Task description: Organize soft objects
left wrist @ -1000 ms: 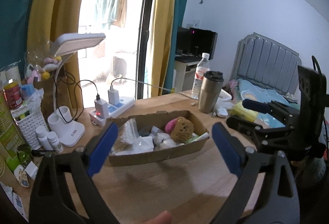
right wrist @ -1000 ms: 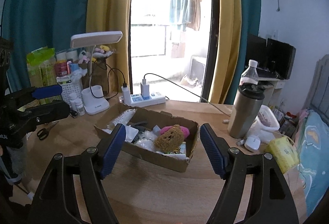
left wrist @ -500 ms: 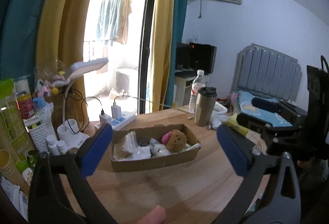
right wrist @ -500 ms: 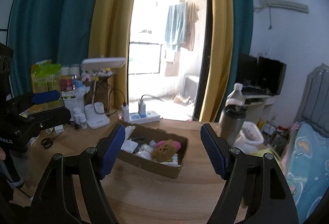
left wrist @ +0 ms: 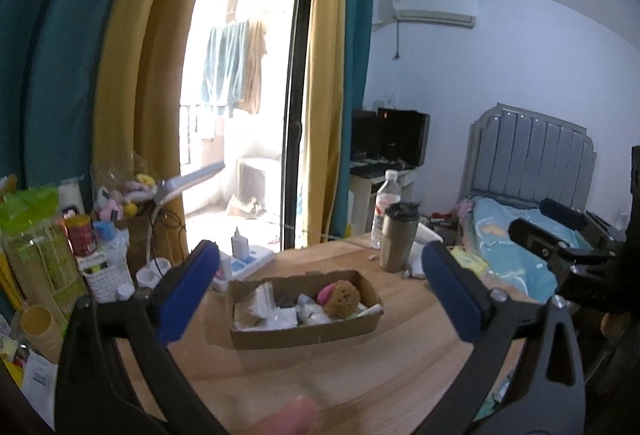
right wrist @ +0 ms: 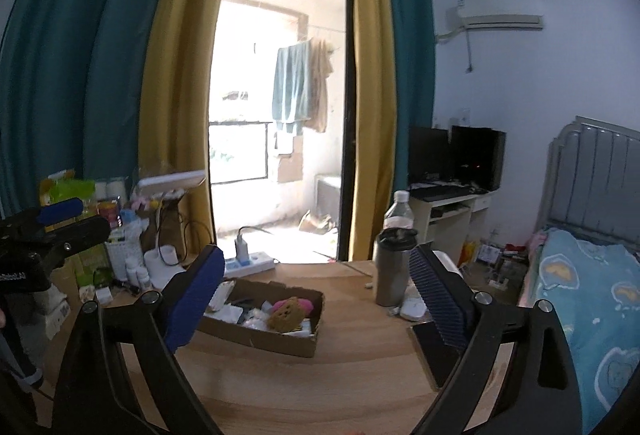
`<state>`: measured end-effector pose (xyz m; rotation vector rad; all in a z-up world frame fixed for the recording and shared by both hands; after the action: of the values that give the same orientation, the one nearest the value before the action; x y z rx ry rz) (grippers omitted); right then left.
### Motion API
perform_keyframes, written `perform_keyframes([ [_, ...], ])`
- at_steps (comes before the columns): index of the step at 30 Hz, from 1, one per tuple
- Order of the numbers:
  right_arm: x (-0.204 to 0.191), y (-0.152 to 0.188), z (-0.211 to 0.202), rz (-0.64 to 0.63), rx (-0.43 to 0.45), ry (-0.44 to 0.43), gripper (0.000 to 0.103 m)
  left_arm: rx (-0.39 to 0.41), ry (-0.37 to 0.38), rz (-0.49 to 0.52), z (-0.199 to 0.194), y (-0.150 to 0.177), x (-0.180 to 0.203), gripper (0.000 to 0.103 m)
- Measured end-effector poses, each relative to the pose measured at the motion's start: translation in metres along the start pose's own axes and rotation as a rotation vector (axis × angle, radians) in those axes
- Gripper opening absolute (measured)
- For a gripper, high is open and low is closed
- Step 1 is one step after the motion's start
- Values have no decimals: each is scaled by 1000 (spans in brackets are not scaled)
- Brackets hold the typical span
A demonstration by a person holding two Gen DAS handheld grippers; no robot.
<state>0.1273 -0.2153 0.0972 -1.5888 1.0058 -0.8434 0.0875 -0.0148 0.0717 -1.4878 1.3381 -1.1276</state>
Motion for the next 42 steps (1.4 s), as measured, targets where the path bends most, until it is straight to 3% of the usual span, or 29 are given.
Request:
perform_keyframes([
  [14,5,-11,-33,-1,30,35,96,57,-31,23,-37,-19,14,102],
  [42,1,-13,-32,-4,19,17,96,50,-21,3,-39,-18,17,102],
])
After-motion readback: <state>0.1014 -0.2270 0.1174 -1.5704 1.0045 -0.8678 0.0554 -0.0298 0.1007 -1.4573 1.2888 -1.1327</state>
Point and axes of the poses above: each gripper's, at about its wrist camera, not at the fingertips, and z roughly the way its jaws point, x to its right, y to its underside, the point moved 7 cm from there along z, roughly the way its jaws point
